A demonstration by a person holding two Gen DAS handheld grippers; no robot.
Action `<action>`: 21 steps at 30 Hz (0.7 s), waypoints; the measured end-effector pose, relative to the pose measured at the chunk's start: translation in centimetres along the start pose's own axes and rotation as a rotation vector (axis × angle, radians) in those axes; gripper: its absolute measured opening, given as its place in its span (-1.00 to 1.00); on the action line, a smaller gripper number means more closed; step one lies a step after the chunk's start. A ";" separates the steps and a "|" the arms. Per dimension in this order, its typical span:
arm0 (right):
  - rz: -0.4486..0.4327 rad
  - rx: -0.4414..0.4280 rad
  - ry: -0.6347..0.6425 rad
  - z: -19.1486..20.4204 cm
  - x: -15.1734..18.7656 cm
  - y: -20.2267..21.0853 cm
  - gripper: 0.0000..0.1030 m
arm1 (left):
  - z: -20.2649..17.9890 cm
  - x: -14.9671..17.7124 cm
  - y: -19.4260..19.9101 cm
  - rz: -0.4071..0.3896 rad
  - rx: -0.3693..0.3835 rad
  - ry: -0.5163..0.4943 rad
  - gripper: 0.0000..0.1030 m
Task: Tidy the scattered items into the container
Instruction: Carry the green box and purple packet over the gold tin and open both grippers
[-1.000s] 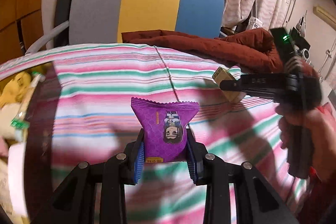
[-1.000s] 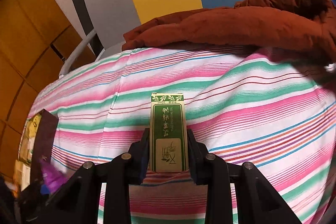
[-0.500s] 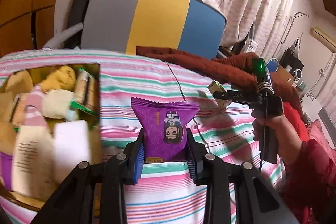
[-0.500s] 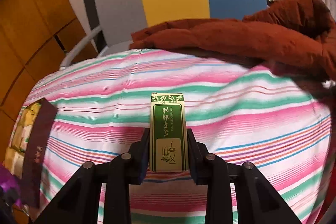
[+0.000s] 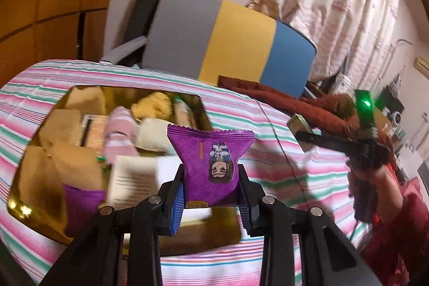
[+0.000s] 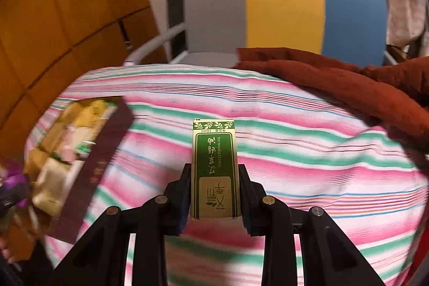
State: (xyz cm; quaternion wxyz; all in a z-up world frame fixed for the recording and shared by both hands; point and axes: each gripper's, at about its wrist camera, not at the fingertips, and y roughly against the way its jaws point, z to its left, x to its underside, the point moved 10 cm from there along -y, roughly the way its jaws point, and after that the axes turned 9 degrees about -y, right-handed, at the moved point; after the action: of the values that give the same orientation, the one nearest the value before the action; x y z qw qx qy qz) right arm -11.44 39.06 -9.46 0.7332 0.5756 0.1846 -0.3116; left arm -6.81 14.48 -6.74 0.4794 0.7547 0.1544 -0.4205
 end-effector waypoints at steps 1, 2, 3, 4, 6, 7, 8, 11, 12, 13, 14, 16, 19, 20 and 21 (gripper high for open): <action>0.002 -0.018 -0.001 0.9 0.3 0.1 -0.39 | 0.7 -0.4 0.2 -0.009 -0.003 0.014 -0.35; 0.010 -0.052 -0.003 2.6 0.6 0.2 -0.39 | 1.4 -0.8 0.4 -0.020 -0.010 0.026 -0.35; 0.015 -0.071 -0.003 3.7 0.8 0.3 -0.39 | 2.1 -1.2 0.5 -0.027 -0.017 0.033 -0.35; 0.019 -0.101 0.001 5.3 1.0 0.4 -0.39 | 3.1 -1.7 0.7 -0.035 -0.027 0.042 -0.35; 0.026 -0.142 0.012 7.9 1.3 0.3 -0.39 | 4.7 -2.6 0.8 -0.047 -0.042 0.061 -0.35; 0.033 -0.167 0.024 9.7 1.6 0.2 -0.39 | 5.7 -3.0 0.7 -0.045 -0.050 0.070 -0.35; 0.039 -0.185 0.031 11.1 1.8 -0.1 -0.39 | 6.5 -3.3 0.5 -0.037 -0.058 0.075 -0.34; 0.060 -0.233 0.031 14.4 2.2 -0.8 -0.39 | 9.0 -3.9 -0.5 0.003 -0.080 0.089 -0.34; 0.077 -0.251 0.026 15.7 2.5 -1.3 -0.39 | 9.6 -4.0 -0.7 0.013 -0.084 0.095 -0.34; 0.088 -0.261 0.023 16.7 2.7 -1.7 -0.39 | 10.5 -4.3 -1.1 0.022 -0.095 0.102 -0.34; 0.103 -0.271 0.021 17.9 3.0 -2.2 -0.39 | 11.1 -4.4 -1.7 0.039 -0.095 0.100 -0.34; 0.127 -0.280 0.024 19.6 3.4 -3.2 -0.39 | 12.1 -4.4 -2.5 0.061 -0.113 0.094 -0.34; 0.153 -0.283 0.039 21.7 3.9 -4.5 -0.39 | 12.8 -4.1 -3.8 0.100 -0.099 0.099 -0.34; 0.161 -0.282 0.042 22.1 4.0 -5.0 -0.39 | 13.0 -4.0 -4.2 0.107 -0.097 0.107 -0.34; 0.168 -0.282 0.043 22.6 4.1 -5.4 -0.39 | 13.0 -4.0 -4.5 0.115 -0.091 0.110 -0.33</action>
State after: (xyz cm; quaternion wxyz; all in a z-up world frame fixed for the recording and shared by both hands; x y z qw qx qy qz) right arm -14.07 15.61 -9.90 0.8260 0.4869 0.1934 -0.2078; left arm -18.44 6.28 -8.74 0.5272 0.7618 0.1558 -0.3427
